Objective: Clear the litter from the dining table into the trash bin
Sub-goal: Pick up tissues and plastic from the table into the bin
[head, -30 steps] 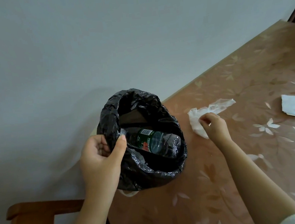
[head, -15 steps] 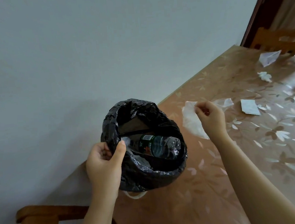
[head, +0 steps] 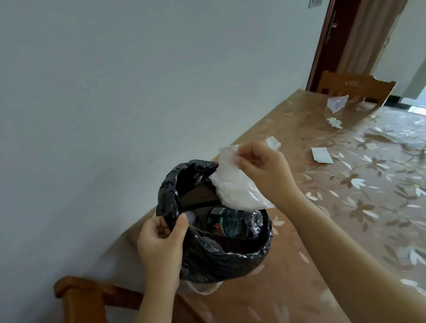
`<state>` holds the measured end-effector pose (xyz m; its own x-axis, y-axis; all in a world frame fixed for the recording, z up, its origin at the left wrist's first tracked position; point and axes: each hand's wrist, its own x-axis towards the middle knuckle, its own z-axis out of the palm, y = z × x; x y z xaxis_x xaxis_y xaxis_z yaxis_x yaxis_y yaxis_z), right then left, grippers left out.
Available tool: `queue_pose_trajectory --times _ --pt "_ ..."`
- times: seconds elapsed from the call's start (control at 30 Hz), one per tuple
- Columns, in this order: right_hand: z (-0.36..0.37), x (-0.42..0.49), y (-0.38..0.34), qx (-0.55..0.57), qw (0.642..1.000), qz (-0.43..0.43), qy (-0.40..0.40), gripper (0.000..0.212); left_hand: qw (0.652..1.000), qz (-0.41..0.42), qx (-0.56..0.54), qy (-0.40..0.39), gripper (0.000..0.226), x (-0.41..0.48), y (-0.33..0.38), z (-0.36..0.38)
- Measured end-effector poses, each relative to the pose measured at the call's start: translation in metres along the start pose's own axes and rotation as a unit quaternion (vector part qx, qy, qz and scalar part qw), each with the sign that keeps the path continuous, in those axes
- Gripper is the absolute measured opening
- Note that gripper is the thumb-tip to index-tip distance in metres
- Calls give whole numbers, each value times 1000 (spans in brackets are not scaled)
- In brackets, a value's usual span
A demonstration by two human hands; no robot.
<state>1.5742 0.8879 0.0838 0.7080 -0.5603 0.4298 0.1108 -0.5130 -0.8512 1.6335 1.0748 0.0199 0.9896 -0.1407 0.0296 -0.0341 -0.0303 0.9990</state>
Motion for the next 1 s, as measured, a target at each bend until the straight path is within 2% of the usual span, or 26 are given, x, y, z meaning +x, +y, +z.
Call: queue_pose_trajectory --times 0.2,0.33,0.43,0.57,0.7,0.83,1.0 --pt "32 -30 -26 16 997 11 -75 36 999 -20 -26 -11 18 -14 4 -22" --pt "41 -51 -37 26 993 43 -103 20 998 -24 -54 -14 19 -22 6 -37" --pt "41 -72 -45 -35 991 41 -119 20 996 -37 -79 -10 18 -29 7 -49" --pt "27 -106 -48 -195 978 -5 -68 19 996 -37 -80 -23 13 -44 6 -65" --pt "4 -154 -45 -318 948 4 -7 21 997 -19 -62 -46 12 -67 -1 -78" --pt "-20 -211 -39 -394 916 70 40 21 994 -11 -60 -96 11 -96 -9 -80" --pt "-61 -284 -41 -421 888 170 75 21 987 -22 -37 -157 25 -137 -10 -65"
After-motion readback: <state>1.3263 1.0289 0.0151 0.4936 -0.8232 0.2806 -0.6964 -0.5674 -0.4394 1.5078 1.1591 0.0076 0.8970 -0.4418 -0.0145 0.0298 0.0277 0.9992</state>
